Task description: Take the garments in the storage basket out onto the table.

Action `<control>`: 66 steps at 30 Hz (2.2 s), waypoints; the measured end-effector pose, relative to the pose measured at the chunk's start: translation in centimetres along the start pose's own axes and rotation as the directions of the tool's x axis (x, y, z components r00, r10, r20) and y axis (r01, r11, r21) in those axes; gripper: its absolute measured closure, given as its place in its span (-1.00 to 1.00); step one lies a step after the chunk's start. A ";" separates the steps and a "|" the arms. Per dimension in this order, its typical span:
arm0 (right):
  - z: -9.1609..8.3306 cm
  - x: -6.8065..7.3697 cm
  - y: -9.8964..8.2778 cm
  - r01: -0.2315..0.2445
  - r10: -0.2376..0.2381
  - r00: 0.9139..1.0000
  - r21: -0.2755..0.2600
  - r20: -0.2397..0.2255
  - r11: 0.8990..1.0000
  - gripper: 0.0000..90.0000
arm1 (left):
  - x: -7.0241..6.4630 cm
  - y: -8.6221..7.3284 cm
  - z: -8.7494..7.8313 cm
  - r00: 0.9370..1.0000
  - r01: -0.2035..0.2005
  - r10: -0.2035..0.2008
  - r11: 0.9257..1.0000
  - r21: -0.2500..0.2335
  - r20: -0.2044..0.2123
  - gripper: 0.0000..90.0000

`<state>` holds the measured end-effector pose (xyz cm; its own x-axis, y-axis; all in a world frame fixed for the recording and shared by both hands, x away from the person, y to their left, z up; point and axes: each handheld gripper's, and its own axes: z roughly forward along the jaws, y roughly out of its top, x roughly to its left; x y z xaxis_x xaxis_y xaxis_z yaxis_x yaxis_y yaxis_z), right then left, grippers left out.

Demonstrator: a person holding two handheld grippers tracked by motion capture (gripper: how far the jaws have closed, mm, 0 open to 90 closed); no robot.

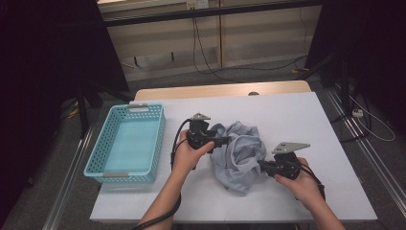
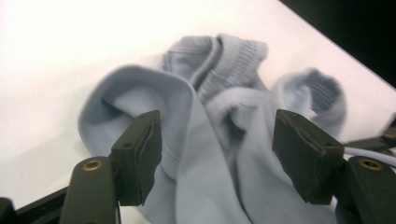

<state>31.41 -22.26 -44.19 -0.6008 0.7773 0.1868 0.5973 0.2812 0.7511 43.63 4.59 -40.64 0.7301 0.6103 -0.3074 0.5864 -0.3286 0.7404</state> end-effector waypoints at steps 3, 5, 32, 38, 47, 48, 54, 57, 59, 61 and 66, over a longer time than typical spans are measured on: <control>0.0 0.0 0.0 -0.004 0.004 1.000 -0.001 -0.001 1.000 0.94 | -0.1 0.7 0.8 1.000 -0.020 0.020 1.000 0.006 0.000 -0.20; 0.0 0.0 0.0 -0.004 0.004 1.000 -0.002 -0.002 1.000 0.93 | -0.2 1.0 1.1 1.000 -0.020 0.020 1.000 0.004 0.000 -0.16; -0.3 -0.2 0.1 -0.008 0.009 0.999 -0.017 0.030 1.000 0.70 | -1.8 3.6 7.0 0.994 -0.086 0.096 0.983 0.163 -0.052 0.90; -1.5 -1.5 0.2 -0.060 0.065 0.996 -0.064 0.065 0.996 0.42 | -0.5 3.8 4.0 0.998 -0.038 0.044 0.993 0.112 -0.051 0.91; -1.5 -1.8 0.5 -0.114 0.120 0.991 -0.098 0.053 0.989 0.17 | 0.9 3.0 1.6 0.999 0.004 -0.001 0.996 0.085 -0.033 0.91; -1.4 -1.8 0.5 -0.121 0.127 0.990 -0.096 0.054 0.988 0.17 | 1.0 2.9 1.5 0.999 0.008 -0.005 0.997 0.080 -0.035 0.91; -1.0 -1.8 0.5 -0.140 0.144 0.989 -0.096 0.038 0.985 0.16 | 1.2 2.9 1.0 0.999 0.018 -0.016 0.997 0.074 -0.034 0.91; -0.8 -1.5 0.6 -0.126 0.128 0.992 -0.095 0.011 0.987 0.39 | 1.2 2.9 0.9 0.999 0.018 -0.015 0.997 0.075 -0.033 0.91; -0.6 -1.1 0.6 -0.116 0.115 0.993 -0.089 -0.016 0.989 0.65 | 1.1 2.8 1.0 0.999 0.020 -0.018 0.997 0.070 -0.030 0.90; -0.5 -0.8 0.6 -0.097 0.094 0.995 -0.085 -0.046 0.992 0.85 | 1.0 2.7 1.0 1.000 0.016 -0.014 0.997 0.069 -0.027 0.90; -0.1 -0.1 0.9 -0.071 0.065 0.996 -0.103 -0.064 0.992 0.90 | 0.8 2.6 0.9 0.998 0.035 -0.034 0.999 0.033 -0.043 0.52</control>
<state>31.98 -22.16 -43.48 -0.5932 0.7566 0.2752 0.5807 0.1653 0.7971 46.06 3.53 -39.51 0.6939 0.6515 -0.3065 0.6231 -0.3299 0.7092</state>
